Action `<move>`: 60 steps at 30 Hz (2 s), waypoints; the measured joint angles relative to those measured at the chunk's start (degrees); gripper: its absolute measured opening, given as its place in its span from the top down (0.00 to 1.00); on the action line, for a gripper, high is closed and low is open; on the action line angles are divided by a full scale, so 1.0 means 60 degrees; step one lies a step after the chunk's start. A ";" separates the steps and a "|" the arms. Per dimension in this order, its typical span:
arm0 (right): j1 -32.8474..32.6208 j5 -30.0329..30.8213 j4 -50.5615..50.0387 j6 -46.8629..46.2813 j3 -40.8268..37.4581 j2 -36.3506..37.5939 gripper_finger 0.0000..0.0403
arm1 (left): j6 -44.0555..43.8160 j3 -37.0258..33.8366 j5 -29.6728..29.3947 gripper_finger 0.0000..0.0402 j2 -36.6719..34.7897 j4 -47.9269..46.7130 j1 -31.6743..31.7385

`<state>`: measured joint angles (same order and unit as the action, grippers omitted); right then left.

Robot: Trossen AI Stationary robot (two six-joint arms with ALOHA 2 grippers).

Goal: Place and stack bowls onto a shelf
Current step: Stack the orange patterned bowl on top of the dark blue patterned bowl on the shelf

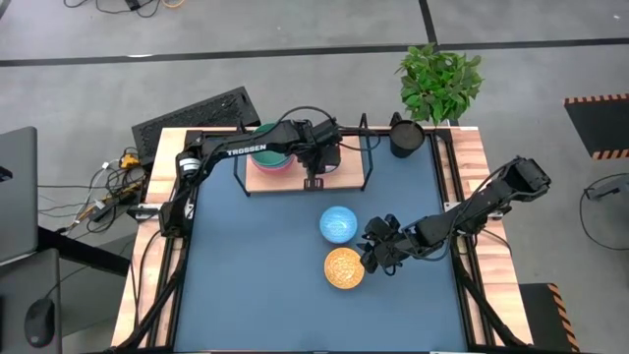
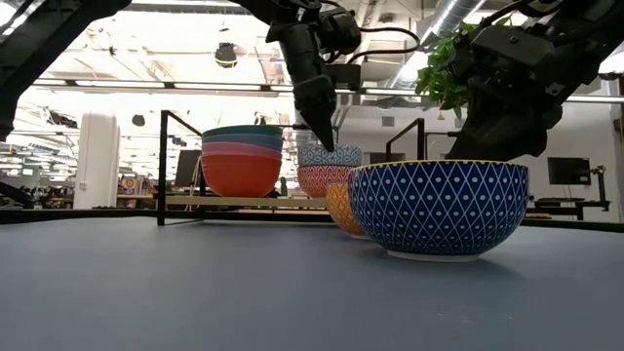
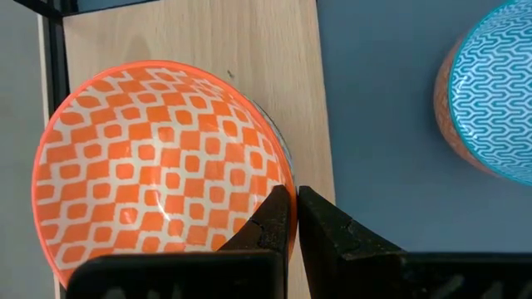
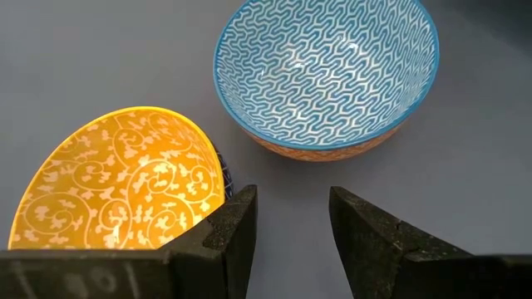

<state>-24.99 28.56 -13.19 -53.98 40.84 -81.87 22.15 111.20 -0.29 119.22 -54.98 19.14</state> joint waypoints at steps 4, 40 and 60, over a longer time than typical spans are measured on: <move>-0.0002 0.0000 0.0000 -0.0004 0.0000 0.0000 0.56 | -0.0153 0.0000 -0.0006 0.99 0.0000 0.0004 0.0004; -0.0003 -0.0004 0.0002 -0.0011 0.0000 0.0004 0.56 | -0.0368 0.0004 -0.0577 0.77 -0.0063 0.0293 -0.0055; 0.0000 0.0073 0.0013 -0.0012 0.0004 0.0004 0.56 | -0.0558 -0.1092 -0.2988 0.82 -0.1603 0.1742 -0.1790</move>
<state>-24.99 28.99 -13.12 -54.05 40.86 -81.84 18.81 104.65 -18.22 109.60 -44.53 8.39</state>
